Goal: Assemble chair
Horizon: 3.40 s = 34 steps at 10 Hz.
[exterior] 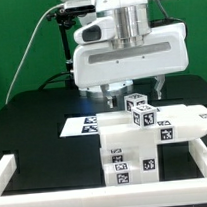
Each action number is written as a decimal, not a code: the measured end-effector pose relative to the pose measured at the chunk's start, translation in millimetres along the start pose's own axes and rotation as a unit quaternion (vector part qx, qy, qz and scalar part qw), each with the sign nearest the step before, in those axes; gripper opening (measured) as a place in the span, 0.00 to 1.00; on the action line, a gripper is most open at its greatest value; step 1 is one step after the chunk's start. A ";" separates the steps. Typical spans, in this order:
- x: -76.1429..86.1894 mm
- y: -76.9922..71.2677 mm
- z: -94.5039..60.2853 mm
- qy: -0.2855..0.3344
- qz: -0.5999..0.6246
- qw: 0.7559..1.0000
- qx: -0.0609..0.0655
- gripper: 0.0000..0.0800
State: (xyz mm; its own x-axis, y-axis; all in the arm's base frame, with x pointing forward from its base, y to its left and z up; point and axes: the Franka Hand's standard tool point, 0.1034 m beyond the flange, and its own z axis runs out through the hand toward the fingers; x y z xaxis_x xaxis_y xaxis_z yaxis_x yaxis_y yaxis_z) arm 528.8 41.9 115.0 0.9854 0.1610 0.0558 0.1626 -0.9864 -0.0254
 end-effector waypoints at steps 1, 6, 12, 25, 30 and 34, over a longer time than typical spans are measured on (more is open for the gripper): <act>3.3 -6.0 -0.4 -0.004 -0.121 0.993 -0.016 0.81; 2.8 -6.0 0.2 -0.002 0.008 1.000 -0.012 0.35; 4.6 6.6 0.5 0.029 0.306 0.952 -0.004 0.35; 8.5 9.2 0.8 0.032 0.694 0.717 0.055 0.67; 14.3 9.0 -5.6 0.023 0.366 0.930 0.024 0.81; 14.1 14.5 -0.4 0.031 0.166 0.986 0.006 0.81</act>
Offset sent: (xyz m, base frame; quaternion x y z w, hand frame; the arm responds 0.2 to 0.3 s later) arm 0.0000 0.0000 0.0000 0.0000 0.0000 0.0000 1.0000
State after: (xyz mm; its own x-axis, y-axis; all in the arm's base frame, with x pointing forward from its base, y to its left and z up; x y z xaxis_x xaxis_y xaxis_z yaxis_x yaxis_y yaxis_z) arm 545.0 29.9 115.8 0.9795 -0.1731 0.1026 -0.1671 -0.9838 -0.0647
